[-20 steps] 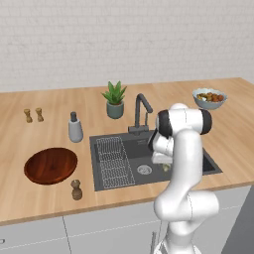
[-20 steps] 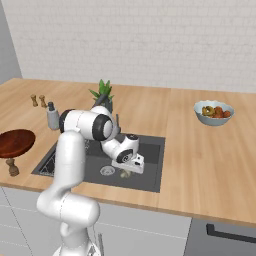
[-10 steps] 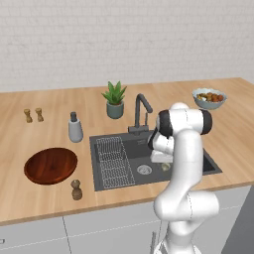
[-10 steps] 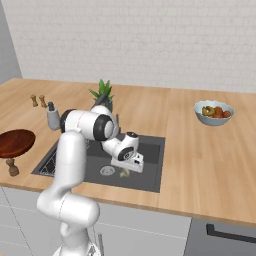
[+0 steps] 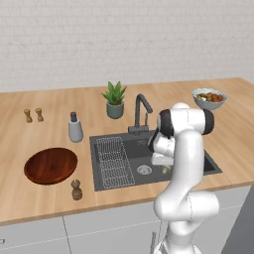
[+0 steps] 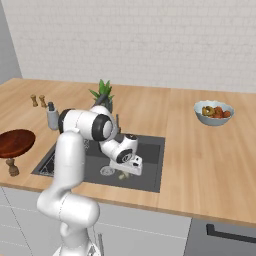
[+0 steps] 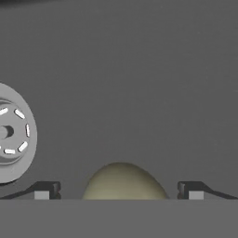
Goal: Pick the mushroom from the sink and place it in the bowl. Then pick the bowl and place it in the microwave. Then close the microwave door and press the start button.
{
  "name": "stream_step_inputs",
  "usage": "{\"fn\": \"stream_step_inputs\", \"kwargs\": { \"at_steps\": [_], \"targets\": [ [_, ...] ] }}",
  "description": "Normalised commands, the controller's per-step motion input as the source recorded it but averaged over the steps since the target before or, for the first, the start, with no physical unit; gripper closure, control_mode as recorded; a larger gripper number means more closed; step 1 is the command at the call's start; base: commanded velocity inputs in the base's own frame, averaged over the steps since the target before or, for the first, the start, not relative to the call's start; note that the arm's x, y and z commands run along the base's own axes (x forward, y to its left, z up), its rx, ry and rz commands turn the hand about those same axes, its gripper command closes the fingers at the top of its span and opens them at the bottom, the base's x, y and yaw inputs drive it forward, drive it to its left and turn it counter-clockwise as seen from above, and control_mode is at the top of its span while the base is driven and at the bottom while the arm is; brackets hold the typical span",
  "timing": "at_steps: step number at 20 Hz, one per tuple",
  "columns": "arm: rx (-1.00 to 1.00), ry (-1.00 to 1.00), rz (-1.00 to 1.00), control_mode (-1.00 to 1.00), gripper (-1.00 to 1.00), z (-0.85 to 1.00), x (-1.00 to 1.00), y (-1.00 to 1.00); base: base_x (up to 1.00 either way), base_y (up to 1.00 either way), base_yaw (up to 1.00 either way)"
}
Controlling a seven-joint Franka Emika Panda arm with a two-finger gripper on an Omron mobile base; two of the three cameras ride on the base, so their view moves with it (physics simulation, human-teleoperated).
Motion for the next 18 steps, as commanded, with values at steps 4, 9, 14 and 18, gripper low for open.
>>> {"fn": "stream_step_inputs", "kwargs": {
  "at_steps": [4, 9, 14, 18],
  "targets": [
    [0.0, 0.01, 0.0, -1.0, -1.0, -0.13, -0.37, 0.03, 0.0, 0.0, 0.0],
    [0.0, 0.0, 0.0, -1.0, -1.0, -0.15, -0.3, 0.04, 0.0, 0.0, 0.0],
    [0.0, 0.01, 0.0, -1.0, 1.0, -0.26, -0.33, 0.05, 0.0, 0.0, 0.0],
    [0.0, -0.11, 0.0, -1.0, 1.0, -0.07, -0.47, 0.0, 0.0, 0.0, 0.0]
  ]
}}
